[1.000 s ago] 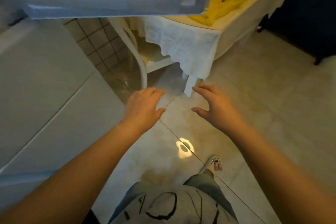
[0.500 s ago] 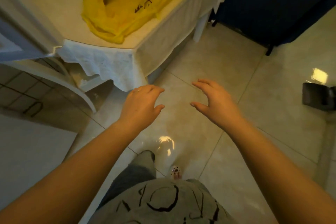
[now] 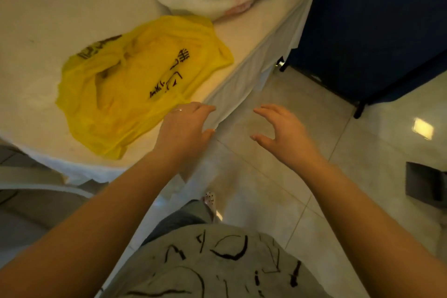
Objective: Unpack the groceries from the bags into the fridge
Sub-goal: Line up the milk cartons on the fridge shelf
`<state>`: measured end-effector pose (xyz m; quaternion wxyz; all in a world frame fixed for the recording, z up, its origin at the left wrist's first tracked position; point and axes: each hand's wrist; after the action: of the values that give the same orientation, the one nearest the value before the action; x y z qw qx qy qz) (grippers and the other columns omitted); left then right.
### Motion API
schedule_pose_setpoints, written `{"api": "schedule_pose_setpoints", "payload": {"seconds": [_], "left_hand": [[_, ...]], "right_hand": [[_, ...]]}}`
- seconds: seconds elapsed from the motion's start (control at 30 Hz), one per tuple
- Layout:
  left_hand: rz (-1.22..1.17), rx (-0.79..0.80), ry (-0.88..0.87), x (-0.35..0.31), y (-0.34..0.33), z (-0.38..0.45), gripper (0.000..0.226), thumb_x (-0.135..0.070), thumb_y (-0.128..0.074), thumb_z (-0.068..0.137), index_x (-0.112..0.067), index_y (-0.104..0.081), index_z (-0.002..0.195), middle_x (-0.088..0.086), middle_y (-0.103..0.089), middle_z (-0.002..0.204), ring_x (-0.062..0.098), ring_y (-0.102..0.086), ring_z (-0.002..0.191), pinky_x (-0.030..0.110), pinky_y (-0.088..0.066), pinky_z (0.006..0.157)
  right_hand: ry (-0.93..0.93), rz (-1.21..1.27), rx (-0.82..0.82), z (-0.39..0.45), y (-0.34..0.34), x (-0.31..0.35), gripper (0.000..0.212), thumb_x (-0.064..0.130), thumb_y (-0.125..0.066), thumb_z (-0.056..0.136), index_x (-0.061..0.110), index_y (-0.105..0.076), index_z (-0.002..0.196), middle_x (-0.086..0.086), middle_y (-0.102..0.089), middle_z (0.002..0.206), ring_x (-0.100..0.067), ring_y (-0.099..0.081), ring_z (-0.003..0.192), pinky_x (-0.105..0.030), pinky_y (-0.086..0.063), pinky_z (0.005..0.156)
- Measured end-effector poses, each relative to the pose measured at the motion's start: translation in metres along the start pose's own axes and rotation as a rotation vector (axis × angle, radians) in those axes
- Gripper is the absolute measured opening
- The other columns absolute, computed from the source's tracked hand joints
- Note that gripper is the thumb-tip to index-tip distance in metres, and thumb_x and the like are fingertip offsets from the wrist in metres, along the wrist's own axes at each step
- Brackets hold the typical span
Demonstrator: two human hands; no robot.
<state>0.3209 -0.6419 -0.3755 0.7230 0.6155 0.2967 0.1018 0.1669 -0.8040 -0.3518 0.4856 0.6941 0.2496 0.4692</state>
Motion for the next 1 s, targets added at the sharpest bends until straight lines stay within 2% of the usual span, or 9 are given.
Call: {"api": "schedule_pose_setpoints", "payload": {"seconds": [0.1,0.27,0.4,0.6,0.7,0.8,0.93,1.0], "left_hand": [[-0.002,-0.013,-0.025,0.010,0.004,0.069,0.049,-0.032,-0.069,0.082,-0.016,-0.056,0.126,0.009,-0.060,0.123,0.031,-0.055,0.112,0.042,-0.045,0.091],[-0.015,-0.061,-0.009,0.014,0.005,0.161,0.048,-0.026,-0.074,0.076,-0.012,-0.060,0.121,0.012,-0.064,0.117,0.032,-0.059,0.108,0.042,-0.045,0.089],[-0.003,-0.151,0.055,0.018,-0.002,0.230,0.046,-0.024,-0.075,0.074,-0.012,-0.062,0.117,0.012,-0.065,0.112,0.033,-0.060,0.105,0.043,-0.047,0.087],[0.036,-0.210,0.263,0.006,-0.007,0.338,0.045,-0.029,-0.071,0.079,-0.016,-0.060,0.121,0.007,-0.063,0.118,0.030,-0.055,0.114,0.041,-0.042,0.094],[0.067,-0.240,0.353,-0.003,-0.010,0.379,0.046,-0.030,-0.073,0.077,-0.017,-0.060,0.120,0.006,-0.064,0.117,0.028,-0.057,0.111,0.039,-0.044,0.093],[0.095,-0.272,0.429,-0.008,-0.010,0.409,0.045,-0.032,-0.073,0.077,-0.018,-0.062,0.118,0.003,-0.065,0.114,0.026,-0.059,0.105,0.036,-0.046,0.088],[0.097,-0.282,0.545,0.002,-0.008,0.427,0.046,-0.033,-0.072,0.078,-0.020,-0.060,0.120,0.002,-0.064,0.116,0.025,-0.058,0.107,0.037,-0.046,0.090],[0.084,-0.303,0.596,0.012,-0.008,0.433,0.046,-0.030,-0.074,0.077,-0.019,-0.060,0.120,0.003,-0.064,0.115,0.026,-0.058,0.107,0.037,-0.047,0.089]], "right_hand": [[0.003,0.005,-0.014,0.058,0.023,-0.015,0.060,0.036,-0.066,0.084,0.025,-0.042,0.139,0.001,-0.040,0.144,-0.018,-0.036,0.132,-0.030,-0.031,0.105],[0.016,0.077,-0.009,0.148,0.057,-0.043,0.059,0.032,-0.065,0.086,0.024,-0.041,0.139,0.001,-0.037,0.146,-0.014,-0.033,0.134,-0.021,-0.024,0.106],[0.108,0.102,-0.007,0.230,0.078,-0.078,0.058,0.032,-0.066,0.085,0.026,-0.042,0.138,0.002,-0.037,0.146,-0.014,-0.034,0.133,-0.018,-0.022,0.100],[0.290,0.135,0.037,0.368,0.115,-0.128,0.057,0.029,-0.071,0.082,0.020,-0.049,0.133,-0.001,-0.045,0.140,-0.018,-0.041,0.128,-0.022,-0.032,0.098],[0.391,0.114,0.088,0.421,0.134,-0.141,0.057,0.031,-0.069,0.082,0.022,-0.048,0.134,0.000,-0.045,0.141,-0.016,-0.039,0.129,-0.020,-0.030,0.098],[0.490,0.142,0.117,0.466,0.146,-0.145,0.056,0.028,-0.070,0.081,0.020,-0.050,0.133,-0.001,-0.050,0.136,-0.016,-0.044,0.124,-0.024,-0.037,0.099],[0.600,0.140,0.174,0.513,0.143,-0.136,0.057,0.026,-0.072,0.080,0.019,-0.051,0.132,0.000,-0.051,0.136,-0.016,-0.043,0.126,-0.028,-0.037,0.104],[0.634,0.120,0.190,0.534,0.137,-0.127,0.056,0.027,-0.071,0.081,0.021,-0.050,0.131,0.000,-0.049,0.137,-0.014,-0.041,0.128,-0.023,-0.033,0.103]]}}
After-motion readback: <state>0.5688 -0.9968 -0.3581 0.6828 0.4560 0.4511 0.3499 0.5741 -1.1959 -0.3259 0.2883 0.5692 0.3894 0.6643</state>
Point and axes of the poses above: each hand's wrist, its own z-axis towards the middle knuckle, its own y-axis out of the back of the hand, x = y × z
